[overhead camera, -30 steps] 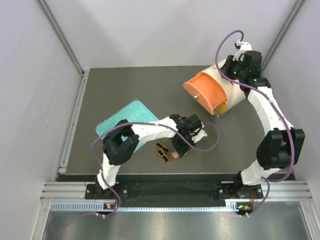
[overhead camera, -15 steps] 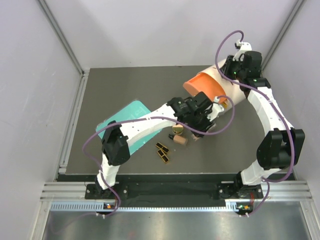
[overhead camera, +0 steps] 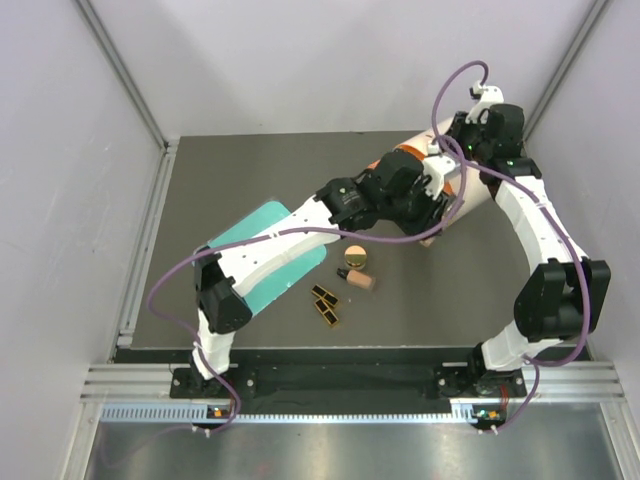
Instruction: Organize the makeup
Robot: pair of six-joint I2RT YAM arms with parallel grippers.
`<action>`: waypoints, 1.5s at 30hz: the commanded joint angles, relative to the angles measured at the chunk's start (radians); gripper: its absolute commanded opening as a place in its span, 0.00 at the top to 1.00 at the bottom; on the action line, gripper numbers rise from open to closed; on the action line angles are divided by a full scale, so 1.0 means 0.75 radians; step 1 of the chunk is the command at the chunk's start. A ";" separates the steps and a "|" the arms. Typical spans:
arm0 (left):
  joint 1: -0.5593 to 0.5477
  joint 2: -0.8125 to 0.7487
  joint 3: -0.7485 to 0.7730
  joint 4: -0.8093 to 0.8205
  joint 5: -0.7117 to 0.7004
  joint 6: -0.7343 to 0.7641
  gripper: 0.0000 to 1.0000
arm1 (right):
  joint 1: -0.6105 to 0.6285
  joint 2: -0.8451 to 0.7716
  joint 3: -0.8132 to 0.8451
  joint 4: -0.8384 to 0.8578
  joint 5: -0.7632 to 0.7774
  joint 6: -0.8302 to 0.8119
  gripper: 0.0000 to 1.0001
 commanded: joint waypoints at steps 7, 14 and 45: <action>0.208 -0.107 -0.107 0.590 0.060 -0.596 1.00 | 0.011 0.039 -0.126 -0.383 0.007 -0.019 0.78; 0.288 -0.047 -0.117 0.746 0.013 -0.852 1.00 | 0.011 0.029 -0.149 -0.383 0.005 -0.021 0.78; 0.290 0.114 0.007 0.564 -0.124 -0.832 0.43 | 0.009 0.039 -0.136 -0.387 0.007 -0.031 0.77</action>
